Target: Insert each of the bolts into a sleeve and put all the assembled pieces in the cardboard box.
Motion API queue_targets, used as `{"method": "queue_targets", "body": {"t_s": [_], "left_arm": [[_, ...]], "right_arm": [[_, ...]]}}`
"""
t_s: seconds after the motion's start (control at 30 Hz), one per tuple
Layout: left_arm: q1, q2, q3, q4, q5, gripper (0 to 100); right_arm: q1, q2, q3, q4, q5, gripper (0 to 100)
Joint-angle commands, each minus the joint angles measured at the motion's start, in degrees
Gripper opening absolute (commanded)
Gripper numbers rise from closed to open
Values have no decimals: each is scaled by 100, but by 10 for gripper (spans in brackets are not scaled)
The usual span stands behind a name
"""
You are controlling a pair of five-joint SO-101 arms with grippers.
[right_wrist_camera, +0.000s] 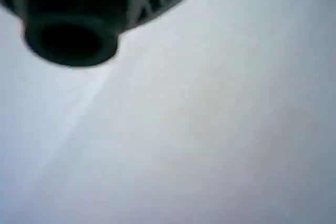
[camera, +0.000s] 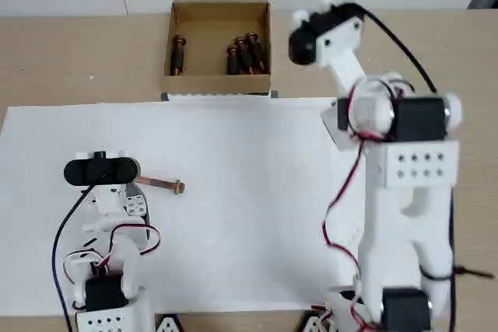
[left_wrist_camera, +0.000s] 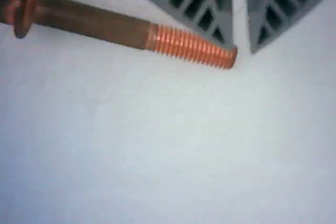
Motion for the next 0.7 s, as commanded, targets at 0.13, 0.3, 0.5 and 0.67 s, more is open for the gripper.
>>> {"method": "queue_targets", "body": {"t_s": [0.13, 0.3, 0.5, 0.67], "left_arm": [[-18, -44, -497, 97, -53, 6], [-18, -35, -1525, 484, -404, 6], [-9, 0, -2527, 1143, -589, 6], [-9, 1116, -3653, 1591, -598, 8]], "right_arm": [[189, -1446, 1609, -40, -571, 4], [180, -2281, 2725, -207, -870, 5], [180, -3407, 4000, -532, -862, 5], [180, -4321, 4730, -831, -862, 4]]}}
